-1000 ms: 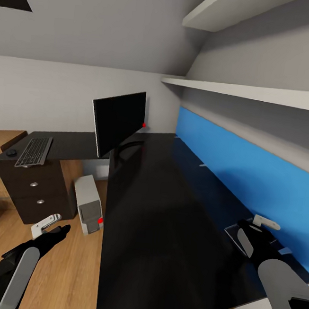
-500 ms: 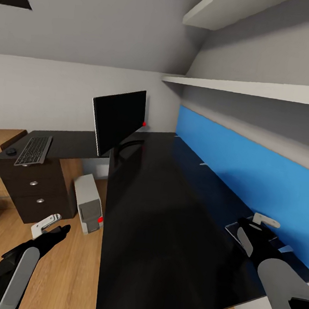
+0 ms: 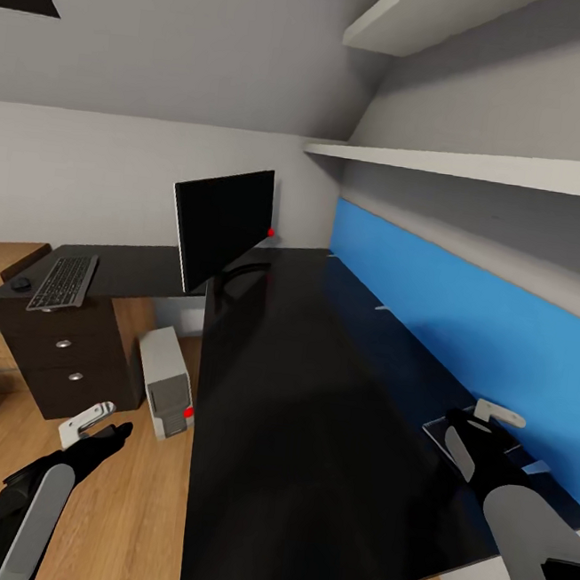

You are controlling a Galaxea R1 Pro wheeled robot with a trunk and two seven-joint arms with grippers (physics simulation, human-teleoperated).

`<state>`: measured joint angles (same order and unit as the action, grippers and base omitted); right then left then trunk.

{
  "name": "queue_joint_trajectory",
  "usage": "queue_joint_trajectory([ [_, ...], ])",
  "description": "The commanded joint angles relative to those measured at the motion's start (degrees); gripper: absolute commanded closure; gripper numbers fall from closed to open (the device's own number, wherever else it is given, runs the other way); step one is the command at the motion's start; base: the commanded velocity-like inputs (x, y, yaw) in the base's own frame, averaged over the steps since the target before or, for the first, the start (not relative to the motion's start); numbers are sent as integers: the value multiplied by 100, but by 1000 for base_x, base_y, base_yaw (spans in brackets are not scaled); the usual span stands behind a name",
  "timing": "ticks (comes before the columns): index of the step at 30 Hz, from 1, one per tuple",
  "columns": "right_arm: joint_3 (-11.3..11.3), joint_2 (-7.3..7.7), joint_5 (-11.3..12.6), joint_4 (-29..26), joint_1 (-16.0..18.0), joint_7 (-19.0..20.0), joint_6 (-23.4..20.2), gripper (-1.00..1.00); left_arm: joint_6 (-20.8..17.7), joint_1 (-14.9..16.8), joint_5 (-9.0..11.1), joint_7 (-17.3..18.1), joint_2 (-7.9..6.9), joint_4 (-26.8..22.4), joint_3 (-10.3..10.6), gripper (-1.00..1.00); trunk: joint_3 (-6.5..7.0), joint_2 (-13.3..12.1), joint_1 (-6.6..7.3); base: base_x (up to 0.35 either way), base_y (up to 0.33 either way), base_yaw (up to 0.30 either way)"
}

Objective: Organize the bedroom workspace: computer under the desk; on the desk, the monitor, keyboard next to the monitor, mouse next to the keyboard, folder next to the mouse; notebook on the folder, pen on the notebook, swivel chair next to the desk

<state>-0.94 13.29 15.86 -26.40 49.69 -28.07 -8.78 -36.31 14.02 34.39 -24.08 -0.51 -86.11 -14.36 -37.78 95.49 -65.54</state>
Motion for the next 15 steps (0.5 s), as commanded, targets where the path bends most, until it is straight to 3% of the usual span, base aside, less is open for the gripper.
queue_joint_trajectory([
  [1, 6, -1, 119, 108, -3, -6, -26, -100, -16, 4, 60, -49, -1, -6, 2, -100, -7, 2, 0, 0, 0, 0],
  [15, 6, -2, 112, 108, -3, -3, -27, -100, -25, 4, 59, -44, -1, -2, 12, -100, -7, 2, 0, -82, 103, 0],
])
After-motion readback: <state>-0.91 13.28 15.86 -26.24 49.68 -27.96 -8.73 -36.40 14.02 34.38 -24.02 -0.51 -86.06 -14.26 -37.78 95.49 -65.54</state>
